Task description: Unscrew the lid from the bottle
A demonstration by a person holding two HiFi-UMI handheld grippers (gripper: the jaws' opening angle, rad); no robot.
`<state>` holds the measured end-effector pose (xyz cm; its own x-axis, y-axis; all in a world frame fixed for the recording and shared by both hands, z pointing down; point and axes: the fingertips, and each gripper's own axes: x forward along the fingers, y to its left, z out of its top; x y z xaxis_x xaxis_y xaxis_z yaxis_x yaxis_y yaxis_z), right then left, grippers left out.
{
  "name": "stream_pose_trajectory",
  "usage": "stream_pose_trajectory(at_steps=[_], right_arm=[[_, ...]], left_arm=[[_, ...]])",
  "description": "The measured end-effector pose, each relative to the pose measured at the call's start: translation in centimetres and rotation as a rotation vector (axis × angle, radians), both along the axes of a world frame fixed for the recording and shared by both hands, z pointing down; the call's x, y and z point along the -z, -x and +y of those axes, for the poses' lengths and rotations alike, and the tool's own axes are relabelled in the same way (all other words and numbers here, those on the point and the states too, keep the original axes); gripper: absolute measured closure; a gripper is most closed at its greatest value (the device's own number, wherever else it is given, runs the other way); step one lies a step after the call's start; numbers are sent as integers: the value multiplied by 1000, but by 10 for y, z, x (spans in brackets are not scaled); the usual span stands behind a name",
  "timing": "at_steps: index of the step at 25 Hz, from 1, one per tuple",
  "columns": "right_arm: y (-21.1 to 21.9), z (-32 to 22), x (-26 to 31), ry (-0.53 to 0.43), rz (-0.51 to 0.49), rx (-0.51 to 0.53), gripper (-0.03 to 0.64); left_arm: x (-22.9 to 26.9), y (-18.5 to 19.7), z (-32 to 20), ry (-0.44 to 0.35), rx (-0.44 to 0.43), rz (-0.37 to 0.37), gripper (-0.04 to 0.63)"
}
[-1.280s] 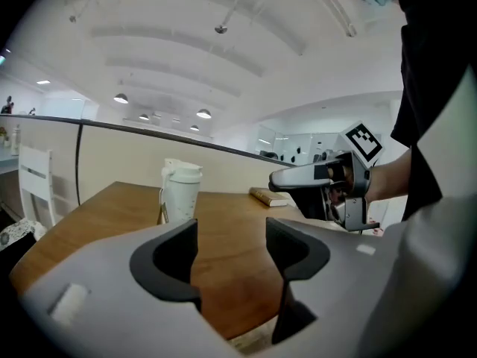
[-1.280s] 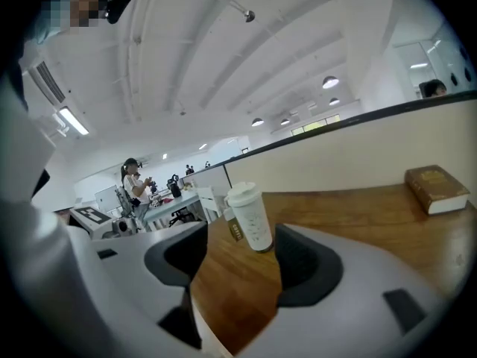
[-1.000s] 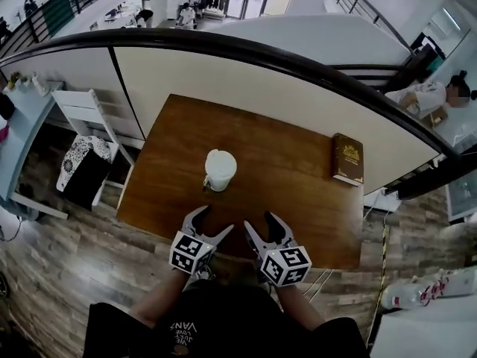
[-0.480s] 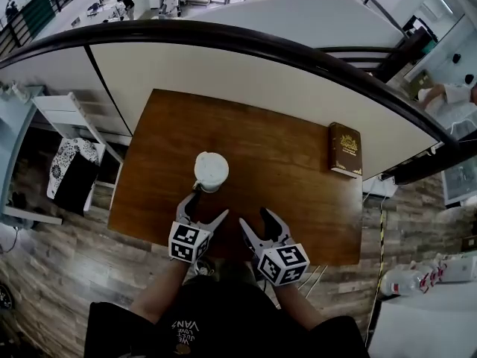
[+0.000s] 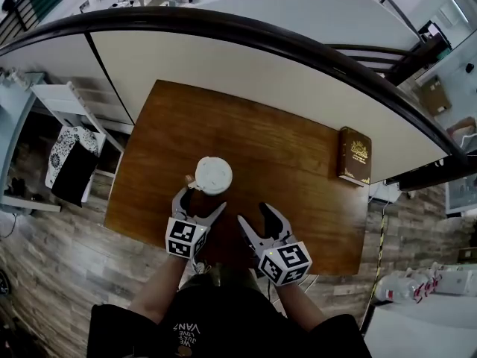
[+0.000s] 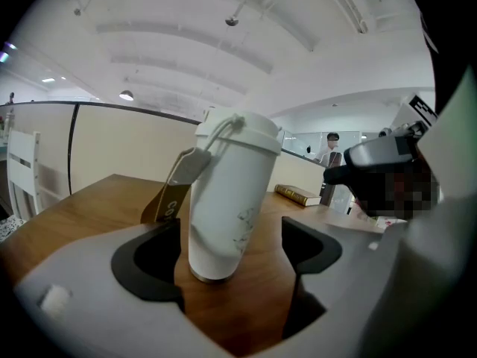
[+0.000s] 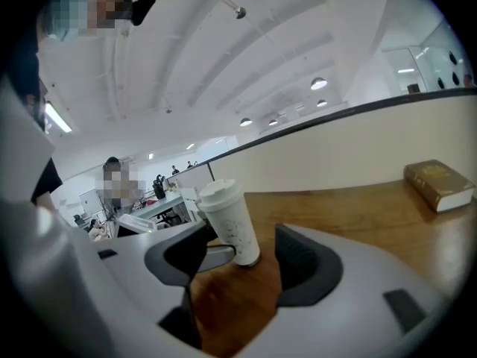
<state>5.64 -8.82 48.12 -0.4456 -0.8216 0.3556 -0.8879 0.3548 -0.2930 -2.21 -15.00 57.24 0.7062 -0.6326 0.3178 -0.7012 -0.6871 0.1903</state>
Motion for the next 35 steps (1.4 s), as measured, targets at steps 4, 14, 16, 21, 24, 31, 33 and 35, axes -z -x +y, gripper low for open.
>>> stream_pose_trajectory(at_steps=[4,14,16,21,24,31,33,35], right_arm=[[14,-15,12,-68,16,76,365],[42,-50,35,-231,57,253,354],[46,-56,38,-263,66,295,345],[62,-65,42,-326,138,423,316],[73,-69,38,-334,159,486,316],[81,-80,29,-342,172,546,318],[83,-80,30,-345,160,595,318],[84,-81,32,-348,143,668,318]], left_arm=[[4,-6,-11,-50,-2,-21,184],[-6,-18,-33,-121,-43,-72,186],[-3,-21,-35,-140,-73,-78,186],[2,-28,-37,-160,-145,-76,193],[2,-28,-36,-157,-163,-71,195],[2,-29,-35,-153,-237,-81,198],[2,-27,-34,-155,-263,-82,199],[2,-27,-34,-158,-287,-83,199]])
